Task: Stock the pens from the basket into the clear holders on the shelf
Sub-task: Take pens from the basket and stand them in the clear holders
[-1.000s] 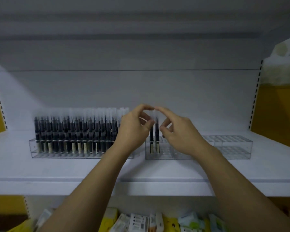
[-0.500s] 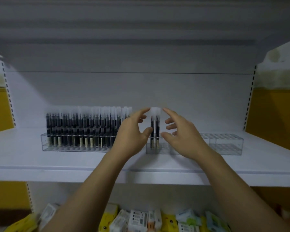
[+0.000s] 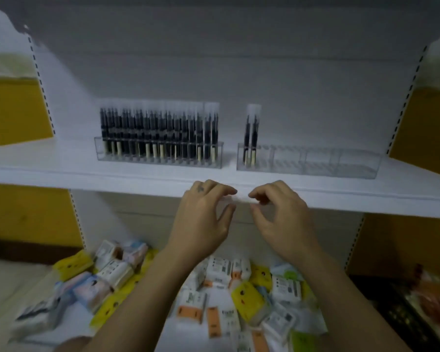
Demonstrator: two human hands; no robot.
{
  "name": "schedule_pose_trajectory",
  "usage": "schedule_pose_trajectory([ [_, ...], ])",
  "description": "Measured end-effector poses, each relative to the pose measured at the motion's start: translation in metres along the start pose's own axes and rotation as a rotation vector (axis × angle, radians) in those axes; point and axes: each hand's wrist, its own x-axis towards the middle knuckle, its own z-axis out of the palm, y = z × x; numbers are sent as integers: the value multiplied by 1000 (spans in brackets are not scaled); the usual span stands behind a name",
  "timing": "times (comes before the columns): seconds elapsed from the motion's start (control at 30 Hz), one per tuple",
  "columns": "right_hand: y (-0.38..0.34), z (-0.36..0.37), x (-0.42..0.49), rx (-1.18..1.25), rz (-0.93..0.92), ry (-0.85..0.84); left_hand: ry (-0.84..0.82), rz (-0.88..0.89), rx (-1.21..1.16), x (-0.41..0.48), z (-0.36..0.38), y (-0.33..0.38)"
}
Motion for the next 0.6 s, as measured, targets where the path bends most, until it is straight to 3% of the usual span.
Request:
schedule_pose_trajectory([
  [0.1,0,21,-34,28,29,-17,-58,-46,2,-43,15,-9],
  [0.37,38,111,-130,42,340,-506,-433,-315,5,-147,74,-43],
  [0.6,68,171,-202,40,506,-803,-702,-573,-24,-226,114,-74],
])
